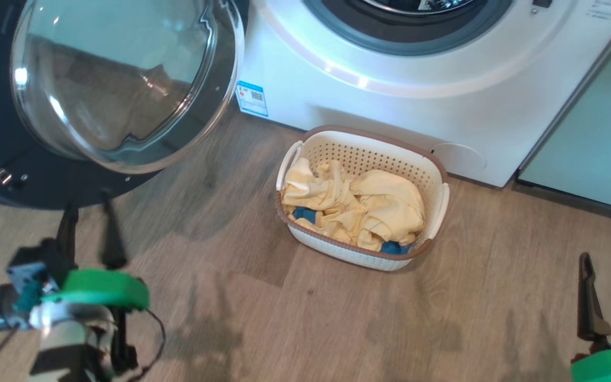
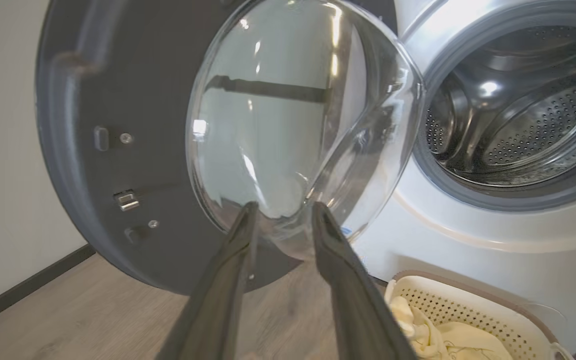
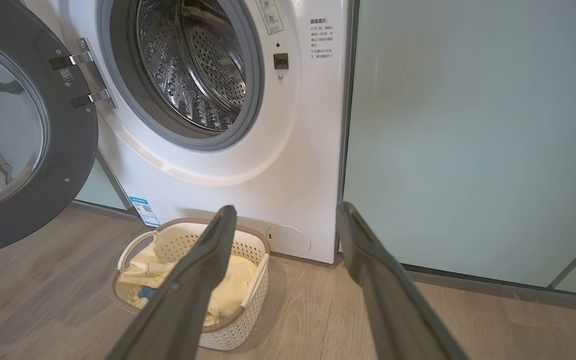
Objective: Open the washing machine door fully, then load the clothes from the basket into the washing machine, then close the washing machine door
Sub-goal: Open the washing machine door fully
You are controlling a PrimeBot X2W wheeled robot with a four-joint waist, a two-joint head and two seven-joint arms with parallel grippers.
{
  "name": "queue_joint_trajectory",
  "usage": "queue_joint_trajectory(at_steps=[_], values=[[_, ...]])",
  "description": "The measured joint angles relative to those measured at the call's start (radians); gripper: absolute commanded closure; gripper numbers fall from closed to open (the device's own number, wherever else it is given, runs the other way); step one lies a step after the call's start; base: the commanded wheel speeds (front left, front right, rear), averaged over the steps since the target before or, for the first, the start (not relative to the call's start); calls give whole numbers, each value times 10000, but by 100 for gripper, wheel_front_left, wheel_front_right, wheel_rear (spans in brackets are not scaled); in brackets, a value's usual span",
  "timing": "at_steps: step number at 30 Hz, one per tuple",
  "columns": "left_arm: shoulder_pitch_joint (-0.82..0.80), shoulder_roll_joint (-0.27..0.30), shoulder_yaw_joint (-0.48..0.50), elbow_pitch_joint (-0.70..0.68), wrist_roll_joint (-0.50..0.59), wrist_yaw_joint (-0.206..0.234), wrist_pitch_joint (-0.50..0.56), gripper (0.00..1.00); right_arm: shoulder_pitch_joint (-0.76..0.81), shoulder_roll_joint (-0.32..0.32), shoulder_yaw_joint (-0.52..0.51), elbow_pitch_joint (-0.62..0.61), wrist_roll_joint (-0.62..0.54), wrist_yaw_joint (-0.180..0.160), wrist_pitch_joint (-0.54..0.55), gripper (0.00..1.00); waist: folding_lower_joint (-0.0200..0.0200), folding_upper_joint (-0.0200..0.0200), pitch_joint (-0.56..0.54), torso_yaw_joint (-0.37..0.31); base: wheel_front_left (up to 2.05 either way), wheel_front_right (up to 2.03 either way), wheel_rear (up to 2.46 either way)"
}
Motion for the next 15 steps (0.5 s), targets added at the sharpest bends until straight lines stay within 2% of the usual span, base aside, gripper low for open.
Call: queue_joint_trajectory(at_steps=[1, 15], values=[[139, -31, -125, -140, 52, -54, 21, 0, 35, 6, 6, 48, 0, 0, -33, 0, 0, 0, -39, -52, 0, 0, 0], [774, -201, -1521, -1022, 520, -403, 591, 0, 54, 77, 314, 307, 71, 0, -211, 0, 0, 0, -562, -1103, 0, 0, 0]])
